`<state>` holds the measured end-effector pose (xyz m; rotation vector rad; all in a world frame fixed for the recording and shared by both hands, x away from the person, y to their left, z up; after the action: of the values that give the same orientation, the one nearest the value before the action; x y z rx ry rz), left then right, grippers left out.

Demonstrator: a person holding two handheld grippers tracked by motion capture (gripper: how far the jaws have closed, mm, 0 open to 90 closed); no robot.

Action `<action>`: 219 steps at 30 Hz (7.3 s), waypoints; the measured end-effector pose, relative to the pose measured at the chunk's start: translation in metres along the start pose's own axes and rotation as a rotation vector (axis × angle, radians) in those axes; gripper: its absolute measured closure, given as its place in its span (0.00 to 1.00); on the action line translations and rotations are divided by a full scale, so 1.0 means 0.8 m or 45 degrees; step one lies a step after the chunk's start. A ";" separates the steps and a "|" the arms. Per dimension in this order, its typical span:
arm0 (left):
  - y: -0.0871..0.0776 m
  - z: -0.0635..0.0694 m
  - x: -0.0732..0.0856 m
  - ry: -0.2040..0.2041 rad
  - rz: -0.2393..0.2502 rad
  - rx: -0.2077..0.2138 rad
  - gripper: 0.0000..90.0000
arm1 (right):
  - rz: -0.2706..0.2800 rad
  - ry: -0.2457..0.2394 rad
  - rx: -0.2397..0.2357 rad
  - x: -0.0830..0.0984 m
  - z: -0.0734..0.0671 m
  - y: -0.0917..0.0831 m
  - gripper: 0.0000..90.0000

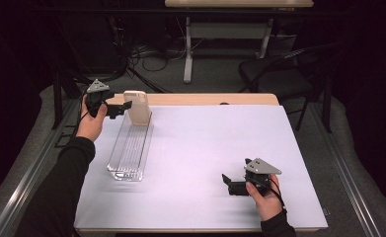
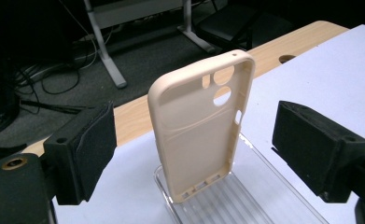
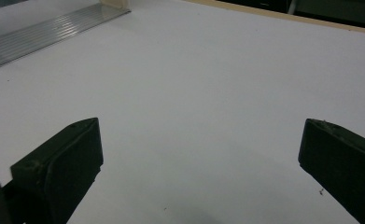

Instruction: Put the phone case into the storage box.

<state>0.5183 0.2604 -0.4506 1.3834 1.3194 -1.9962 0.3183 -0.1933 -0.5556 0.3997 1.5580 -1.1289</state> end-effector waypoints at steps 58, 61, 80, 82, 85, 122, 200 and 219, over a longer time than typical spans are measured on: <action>-0.084 0.118 -0.003 0.020 -0.049 0.196 0.16 | 0.013 -0.005 -0.054 -0.007 -0.001 -0.002 0.00; -0.088 0.127 -0.001 0.032 -0.042 0.207 0.16 | 0.013 -0.004 -0.060 -0.007 -0.001 -0.002 0.00; -0.086 0.169 0.029 0.044 -0.053 0.279 0.17 | 0.021 0.010 -0.065 -0.008 0.003 -0.007 0.00; -0.086 0.173 0.032 0.046 -0.055 0.289 0.17 | 0.024 0.009 -0.064 -0.008 0.003 -0.008 0.00; -0.087 0.180 0.037 0.057 -0.059 0.305 0.17 | 0.026 0.010 -0.063 -0.008 0.003 -0.008 0.00; -0.101 0.230 0.113 0.174 -0.015 0.363 0.17 | 0.036 -0.030 -0.066 -0.017 0.001 -0.041 0.00; -0.113 0.208 0.191 0.046 0.011 0.307 0.17 | -0.052 0.030 0.011 0.048 0.019 -0.066 0.00; -0.112 0.206 0.192 0.037 0.009 0.309 0.17 | -0.065 0.020 0.000 0.050 0.017 -0.065 0.00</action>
<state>0.2985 0.1942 -0.5292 1.5248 1.1108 -2.1973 0.2738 -0.2419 -0.5671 0.3713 1.5902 -1.1675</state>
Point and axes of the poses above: each handheld gripper's, and its own axes: y roughly forward along the jaws, x roughly out of its underside, z roughly to its right, the point moved 3 cm from there along y, roughly forward along the jaws, and after that the axes turned 6 degrees about -y, right-handed, at the moved point
